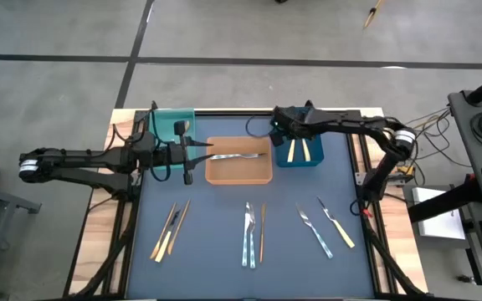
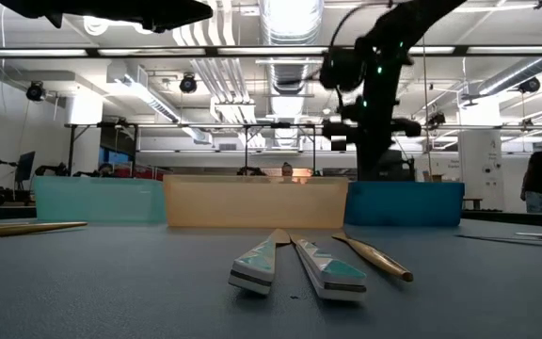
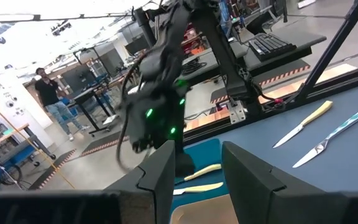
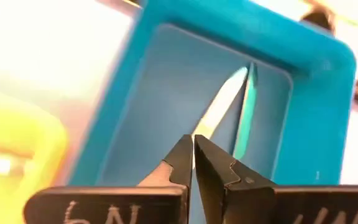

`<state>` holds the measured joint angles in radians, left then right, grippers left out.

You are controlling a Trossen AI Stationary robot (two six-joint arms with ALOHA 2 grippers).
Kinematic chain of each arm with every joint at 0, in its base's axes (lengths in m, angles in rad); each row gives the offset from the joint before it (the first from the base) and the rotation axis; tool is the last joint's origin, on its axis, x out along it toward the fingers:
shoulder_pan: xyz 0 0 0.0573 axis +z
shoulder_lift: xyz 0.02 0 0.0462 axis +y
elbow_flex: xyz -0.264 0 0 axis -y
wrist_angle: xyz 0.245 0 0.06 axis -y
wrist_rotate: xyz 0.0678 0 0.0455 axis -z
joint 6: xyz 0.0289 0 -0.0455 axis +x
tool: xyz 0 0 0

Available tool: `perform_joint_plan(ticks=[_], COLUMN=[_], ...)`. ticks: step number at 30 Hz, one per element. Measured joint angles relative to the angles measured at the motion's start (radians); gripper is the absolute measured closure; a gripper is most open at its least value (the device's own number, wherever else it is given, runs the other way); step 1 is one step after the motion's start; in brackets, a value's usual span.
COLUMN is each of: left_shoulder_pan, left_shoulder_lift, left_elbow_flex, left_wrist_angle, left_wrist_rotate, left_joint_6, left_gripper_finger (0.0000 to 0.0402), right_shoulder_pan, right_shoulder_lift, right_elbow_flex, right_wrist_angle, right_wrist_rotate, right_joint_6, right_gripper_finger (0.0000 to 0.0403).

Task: Sort silverware by color (type)
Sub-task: Put the gold knife into the green bin

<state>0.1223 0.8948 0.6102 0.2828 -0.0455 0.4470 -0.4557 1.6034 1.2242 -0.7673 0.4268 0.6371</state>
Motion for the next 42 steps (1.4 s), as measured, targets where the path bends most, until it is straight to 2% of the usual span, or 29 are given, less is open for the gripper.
perform_joint_plan(ticks=[3,9,13,19,31,37,42], left_shoulder_pan=[-0.003,-0.014,-0.041,-0.129,-0.29,-0.37,-0.422], left_shoulder_lift=[0.0,0.0,0.0,0.0,0.026,0.103,0.172], left_elbow_flex=[0.0,0.0,0.0,0.001,0.001,0.001,0.001], left_wrist_angle=[-0.011,-0.127,-0.199,-0.248,-0.377,-0.509,-0.697], left_wrist_rotate=[0.0,0.001,0.002,0.004,-0.024,-0.024,0.012], left_joint_6=[-0.066,-0.338,-0.518,-0.709,-1.14,-1.363,-1.554], left_gripper_finger=[0.0286,0.0286,0.0286,0.0289,0.0313,0.0321,0.0322], right_shoulder_pan=[0.094,0.294,0.407,0.513,0.536,0.543,0.546], right_shoulder_lift=[-0.046,-0.124,-0.174,-0.258,-0.362,-0.351,-0.335], right_elbow_flex=[-0.005,-0.041,-0.096,-0.221,-0.424,-0.442,-0.442], right_wrist_angle=[0.003,0.055,0.161,0.395,0.701,0.706,0.713], right_wrist_rotate=[0.079,0.174,0.206,0.21,0.201,0.194,0.193], right_joint_6=[-0.017,-0.07,-0.13,-0.25,-0.362,-0.35,-0.35], right_gripper_finger=[0.0394,0.0394,0.0394,0.0394,0.0394,0.0394,0.0394])
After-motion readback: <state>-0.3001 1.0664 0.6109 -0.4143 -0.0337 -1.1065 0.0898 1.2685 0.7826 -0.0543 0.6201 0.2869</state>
